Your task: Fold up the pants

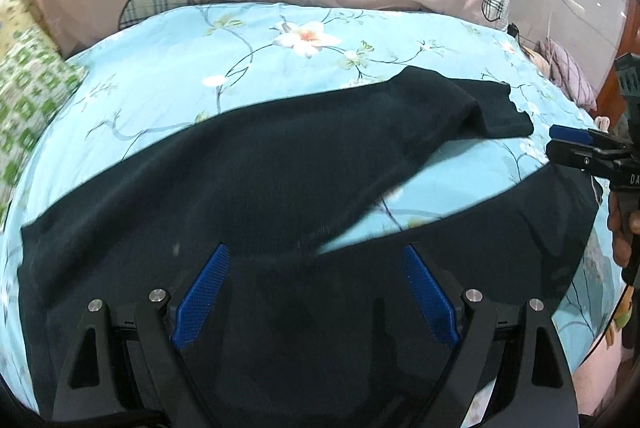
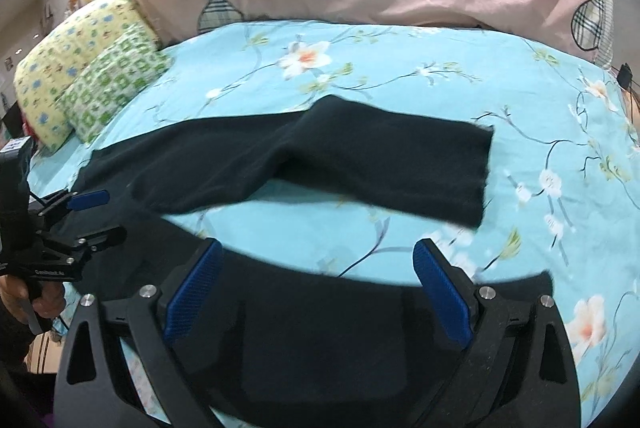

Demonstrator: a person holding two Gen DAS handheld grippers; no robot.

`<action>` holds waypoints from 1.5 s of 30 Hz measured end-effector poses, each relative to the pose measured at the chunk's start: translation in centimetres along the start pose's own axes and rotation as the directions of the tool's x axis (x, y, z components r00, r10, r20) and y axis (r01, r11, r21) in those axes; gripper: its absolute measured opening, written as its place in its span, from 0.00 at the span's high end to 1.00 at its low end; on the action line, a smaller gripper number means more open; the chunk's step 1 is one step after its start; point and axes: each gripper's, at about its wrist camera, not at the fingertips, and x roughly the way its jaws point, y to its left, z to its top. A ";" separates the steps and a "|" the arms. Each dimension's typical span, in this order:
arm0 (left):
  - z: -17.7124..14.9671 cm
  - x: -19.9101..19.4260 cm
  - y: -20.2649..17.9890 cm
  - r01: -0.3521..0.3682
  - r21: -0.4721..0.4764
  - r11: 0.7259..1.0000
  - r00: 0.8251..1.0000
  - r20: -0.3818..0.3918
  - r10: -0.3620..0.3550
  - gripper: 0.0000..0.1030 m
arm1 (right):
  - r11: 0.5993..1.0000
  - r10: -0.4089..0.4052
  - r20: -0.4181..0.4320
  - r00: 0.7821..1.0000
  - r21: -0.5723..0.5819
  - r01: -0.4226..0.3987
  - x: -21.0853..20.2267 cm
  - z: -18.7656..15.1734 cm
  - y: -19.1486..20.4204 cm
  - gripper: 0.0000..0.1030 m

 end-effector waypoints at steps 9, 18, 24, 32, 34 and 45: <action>6.1 4.7 1.6 0.090 0.034 0.995 0.995 -0.046 -0.088 0.13 | 0.995 0.005 -0.014 1.000 0.102 -0.003 1.9 3.9 -5.6 0.07; 12.3 9.4 0.7 0.139 0.142 0.980 0.988 -0.083 -0.128 0.13 | 0.982 -0.016 -0.035 0.999 0.188 0.023 3.9 6.3 -10.5 0.07; 14.9 12.6 -0.1 0.150 0.206 0.967 0.985 -0.111 -0.129 0.13 | 0.978 -0.010 -0.065 0.998 0.206 0.024 5.6 7.0 -12.5 0.07; 15.0 17.6 -1.6 0.186 0.336 0.923 0.966 -0.236 -0.109 0.15 | 0.982 -0.010 -0.109 0.994 0.189 0.031 8.1 7.2 -12.9 0.07; 14.9 17.9 -1.9 0.202 0.347 0.916 0.962 -0.244 -0.119 0.16 | 0.984 -0.012 -0.111 0.994 0.176 0.031 8.3 7.3 -12.9 0.07; 14.4 17.6 -4.0 0.310 0.357 0.881 0.931 -0.303 -0.204 0.76 | 0.988 -0.013 -0.109 0.994 0.153 0.030 8.6 7.4 -12.7 0.60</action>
